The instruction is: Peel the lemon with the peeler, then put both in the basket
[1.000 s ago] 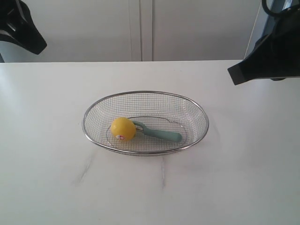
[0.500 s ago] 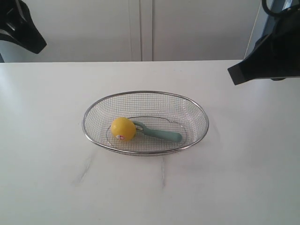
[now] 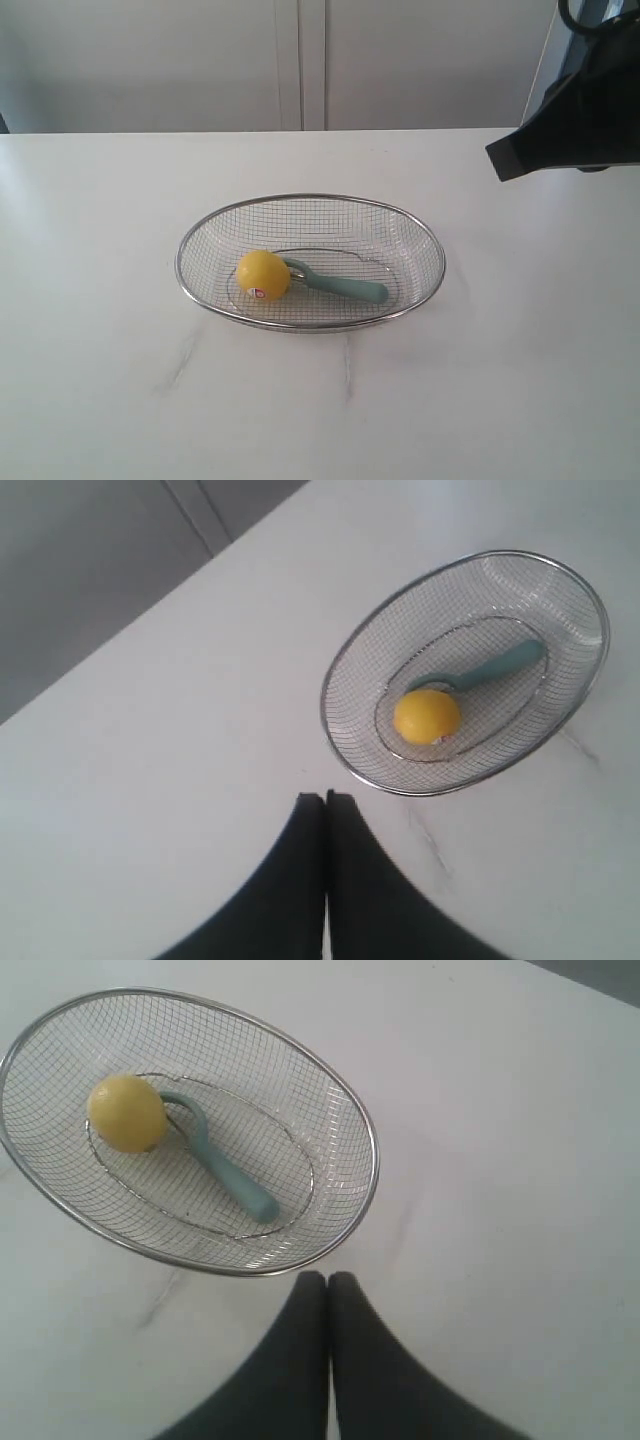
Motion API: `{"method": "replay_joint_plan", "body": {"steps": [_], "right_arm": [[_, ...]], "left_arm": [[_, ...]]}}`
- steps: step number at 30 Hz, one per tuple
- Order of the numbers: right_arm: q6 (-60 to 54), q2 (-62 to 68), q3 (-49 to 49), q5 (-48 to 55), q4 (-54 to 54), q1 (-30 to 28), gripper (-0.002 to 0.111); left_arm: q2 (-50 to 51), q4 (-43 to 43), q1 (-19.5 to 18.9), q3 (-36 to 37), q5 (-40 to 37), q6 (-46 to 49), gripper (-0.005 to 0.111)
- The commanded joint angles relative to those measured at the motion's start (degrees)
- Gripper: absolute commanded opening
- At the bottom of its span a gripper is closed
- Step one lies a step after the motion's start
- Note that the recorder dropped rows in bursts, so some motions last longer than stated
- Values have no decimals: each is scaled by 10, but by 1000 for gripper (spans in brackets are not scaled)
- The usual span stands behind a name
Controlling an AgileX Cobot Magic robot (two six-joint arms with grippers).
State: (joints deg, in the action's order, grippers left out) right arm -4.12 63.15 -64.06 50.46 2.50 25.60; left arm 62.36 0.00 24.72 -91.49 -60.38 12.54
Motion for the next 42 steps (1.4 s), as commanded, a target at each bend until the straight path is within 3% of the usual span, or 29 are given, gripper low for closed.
{"method": "replay_joint_plan", "body": {"steps": [1, 3, 8, 11, 17, 27, 31, 33, 35, 42], "right_arm": [[0, -4, 2, -4, 2, 0, 0], [0, -4, 2, -4, 2, 0, 0], [0, -4, 2, -4, 2, 0, 0], [0, -4, 2, -4, 2, 0, 0], [0, -4, 2, -4, 2, 0, 0], [0, -4, 2, -4, 2, 0, 0], [0, -4, 2, -4, 2, 0, 0], [0, -5, 2, -4, 2, 0, 0], [0, -5, 2, -9, 2, 0, 0], [0, -4, 2, -9, 2, 0, 0]], "left_arm": [[-65, -40, -49, 20, 28, -10, 0], [-121, -59, -78, 77, 106, -10, 0], [-223, -58, -111, 258, 243, -1, 0], [-274, -58, -115, 381, 353, 3, 0], [-351, -55, -115, 555, 514, 12, 0], [-493, -55, -135, 737, 560, 12, 0], [-623, -55, -135, 860, 635, 12, 0], [-624, -57, -135, 905, 686, 8, 0], [-624, -72, -135, 915, 701, -8, 0], [-624, -77, -134, 915, 622, -13, 0]]}}
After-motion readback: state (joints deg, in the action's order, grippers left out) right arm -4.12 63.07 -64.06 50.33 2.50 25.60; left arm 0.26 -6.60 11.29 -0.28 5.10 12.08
